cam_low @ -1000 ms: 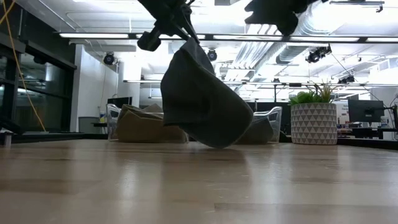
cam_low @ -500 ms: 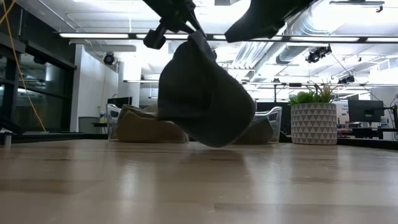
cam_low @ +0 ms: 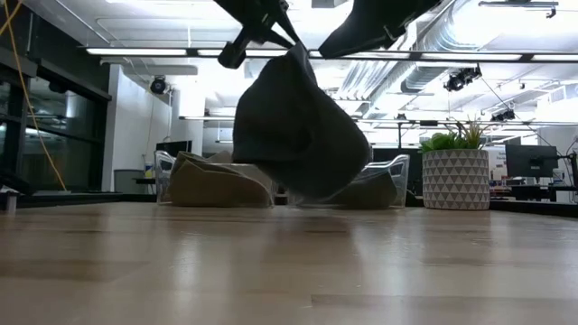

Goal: Pick & Place hat
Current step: Put the blue cap into the right transparent bin

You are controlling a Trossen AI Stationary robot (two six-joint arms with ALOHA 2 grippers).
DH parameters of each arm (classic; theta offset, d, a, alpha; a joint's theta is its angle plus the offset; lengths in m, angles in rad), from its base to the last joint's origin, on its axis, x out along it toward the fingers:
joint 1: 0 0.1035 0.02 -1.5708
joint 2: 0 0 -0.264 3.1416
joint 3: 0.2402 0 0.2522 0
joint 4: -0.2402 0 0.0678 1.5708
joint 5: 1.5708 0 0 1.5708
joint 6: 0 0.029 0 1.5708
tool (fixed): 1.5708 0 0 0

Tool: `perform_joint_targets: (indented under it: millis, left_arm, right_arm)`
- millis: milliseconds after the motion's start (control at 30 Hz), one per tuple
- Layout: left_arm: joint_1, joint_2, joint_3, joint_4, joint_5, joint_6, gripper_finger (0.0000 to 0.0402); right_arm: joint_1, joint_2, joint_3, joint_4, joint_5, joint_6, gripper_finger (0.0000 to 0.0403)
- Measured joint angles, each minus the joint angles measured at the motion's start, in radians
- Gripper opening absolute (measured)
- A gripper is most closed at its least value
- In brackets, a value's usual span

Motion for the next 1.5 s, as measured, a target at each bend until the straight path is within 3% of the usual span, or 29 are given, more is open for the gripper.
perform_joint_targets:
  millis: [200,467,733,1033,1267,1500]
  left_arm:
    - [0.000,0.000,0.000,0.020,0.000,0.000,0.0000]
    - [0.000,0.000,0.000,0.078,-0.039,-0.002,0.0000]
    - [0.000,0.000,0.000,0.135,-0.039,-0.004,0.0000]
    - [0.000,0.000,0.000,0.201,-0.034,-0.009,0.0000]
    - [-0.001,0.000,0.000,0.202,-0.031,-0.026,0.0000]
    - [-0.001,0.000,0.000,0.246,-0.029,-0.028,0.0000]
  right_arm:
    - [0.000,0.000,0.000,-0.008,0.071,0.028,0.0173]
    - [-0.007,0.000,0.000,-0.006,0.029,0.063,0.0228]
    - [-0.008,0.000,0.000,0.023,0.191,0.020,0.0269]
    - [-0.008,0.000,0.000,0.066,0.182,-0.057,0.0275]
    - [-0.011,0.000,0.000,0.091,0.333,-0.069,0.0275]
    - [-0.023,0.000,0.000,0.130,0.253,-0.046,0.0275]
